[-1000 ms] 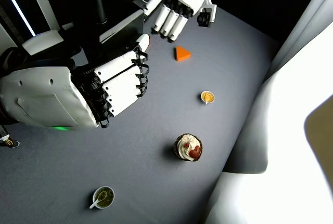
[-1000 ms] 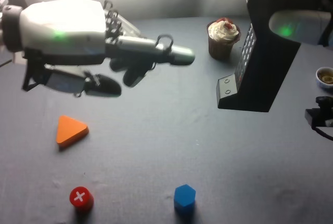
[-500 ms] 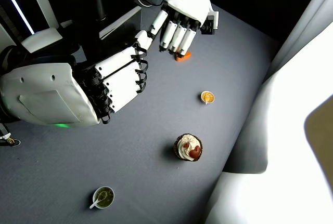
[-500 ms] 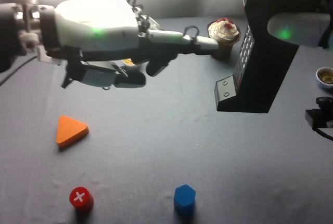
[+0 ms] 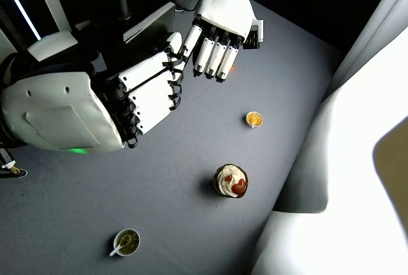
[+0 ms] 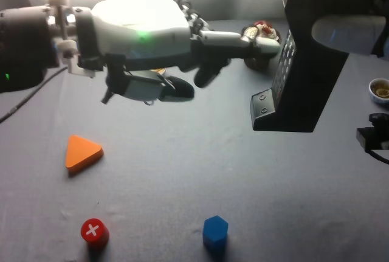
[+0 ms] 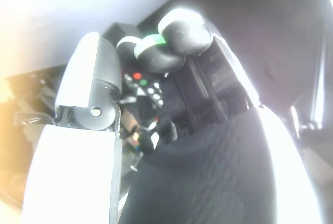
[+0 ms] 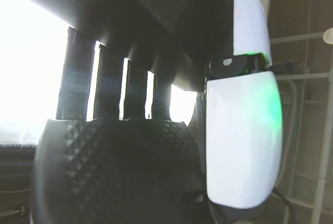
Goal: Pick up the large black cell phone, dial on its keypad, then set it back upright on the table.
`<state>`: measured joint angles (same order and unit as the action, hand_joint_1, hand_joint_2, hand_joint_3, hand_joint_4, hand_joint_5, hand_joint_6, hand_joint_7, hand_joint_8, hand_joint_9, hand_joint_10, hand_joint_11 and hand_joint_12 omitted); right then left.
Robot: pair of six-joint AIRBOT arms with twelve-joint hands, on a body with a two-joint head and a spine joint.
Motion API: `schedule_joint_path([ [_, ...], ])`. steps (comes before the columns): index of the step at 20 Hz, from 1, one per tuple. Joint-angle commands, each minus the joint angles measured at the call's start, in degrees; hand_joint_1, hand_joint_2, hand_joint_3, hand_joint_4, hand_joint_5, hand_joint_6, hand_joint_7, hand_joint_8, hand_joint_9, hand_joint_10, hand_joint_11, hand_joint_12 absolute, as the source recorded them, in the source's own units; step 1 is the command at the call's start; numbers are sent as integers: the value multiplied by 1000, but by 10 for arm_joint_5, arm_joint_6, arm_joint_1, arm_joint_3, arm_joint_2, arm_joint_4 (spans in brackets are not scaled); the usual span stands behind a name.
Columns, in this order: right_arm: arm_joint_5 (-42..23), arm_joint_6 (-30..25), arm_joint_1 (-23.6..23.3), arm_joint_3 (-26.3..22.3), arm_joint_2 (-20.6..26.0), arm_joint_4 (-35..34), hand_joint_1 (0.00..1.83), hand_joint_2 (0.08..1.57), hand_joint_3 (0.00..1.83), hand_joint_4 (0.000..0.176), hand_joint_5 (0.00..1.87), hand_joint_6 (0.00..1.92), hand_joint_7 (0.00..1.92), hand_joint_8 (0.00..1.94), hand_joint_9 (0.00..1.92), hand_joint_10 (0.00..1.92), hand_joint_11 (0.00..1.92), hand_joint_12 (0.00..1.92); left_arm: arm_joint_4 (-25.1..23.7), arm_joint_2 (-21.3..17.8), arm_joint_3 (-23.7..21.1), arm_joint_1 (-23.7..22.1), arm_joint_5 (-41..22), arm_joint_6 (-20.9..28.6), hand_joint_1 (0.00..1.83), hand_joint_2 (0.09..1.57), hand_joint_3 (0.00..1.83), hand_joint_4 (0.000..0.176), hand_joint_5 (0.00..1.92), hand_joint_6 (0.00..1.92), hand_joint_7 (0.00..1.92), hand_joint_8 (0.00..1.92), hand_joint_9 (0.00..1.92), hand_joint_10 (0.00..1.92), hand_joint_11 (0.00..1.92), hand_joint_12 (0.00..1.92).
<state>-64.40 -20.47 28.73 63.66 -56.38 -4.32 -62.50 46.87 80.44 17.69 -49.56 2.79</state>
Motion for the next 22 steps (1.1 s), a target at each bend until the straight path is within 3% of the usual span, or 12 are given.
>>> schedule_joint_path([
  [1, -83, -14, -7, -1, 8, -12, 1362, 1164, 1, 0, 910, 854, 804, 1273, 852, 1425, 967, 1299, 39, 0, -6, -17, -39, -2, 1335, 1208, 0, 84, 77, 2, 771, 1379, 756, 1921, 732, 1921],
  [6, -83, -14, -9, -1, 8, -12, 1369, 1140, 0, 0, 955, 829, 853, 1158, 898, 1356, 967, 1249, 38, 2, -24, -17, -42, 3, 1336, 1210, 0, 77, 83, 2, 763, 1396, 786, 1921, 742, 1921],
  [11, -88, -14, -9, -2, 8, -12, 1374, 1124, 0, 0, 968, 838, 893, 1086, 928, 1294, 966, 1181, 21, -17, 7, -16, -68, 29, 1326, 1229, 5, 76, 83, 3, 725, 1459, 790, 1921, 762, 1921],
  [17, -120, -14, 6, 16, 3, -14, 1369, 1140, 1, 0, 962, 832, 853, 1178, 879, 1352, 917, 1158, 15, -30, 49, -1, -98, 42, 1325, 1236, 6, 93, 106, 2, 718, 1470, 794, 1921, 773, 1921],
  [18, -129, -14, 11, 20, 1, -17, 1373, 1133, 0, 0, 959, 826, 887, 1132, 898, 1333, 911, 1172, 17, -30, 49, -1, -95, 41, 1322, 1241, 6, 100, 106, 2, 711, 1482, 791, 1921, 751, 1921],
  [22, -149, -13, 29, 42, -17, -31, 1378, 1112, 1, 0, 988, 800, 947, 1014, 932, 1288, 910, 1190, 34, -25, 41, -2, -80, 29, 1316, 1255, 8, 96, 94, 1, 686, 1523, 810, 1921, 780, 1921],
])
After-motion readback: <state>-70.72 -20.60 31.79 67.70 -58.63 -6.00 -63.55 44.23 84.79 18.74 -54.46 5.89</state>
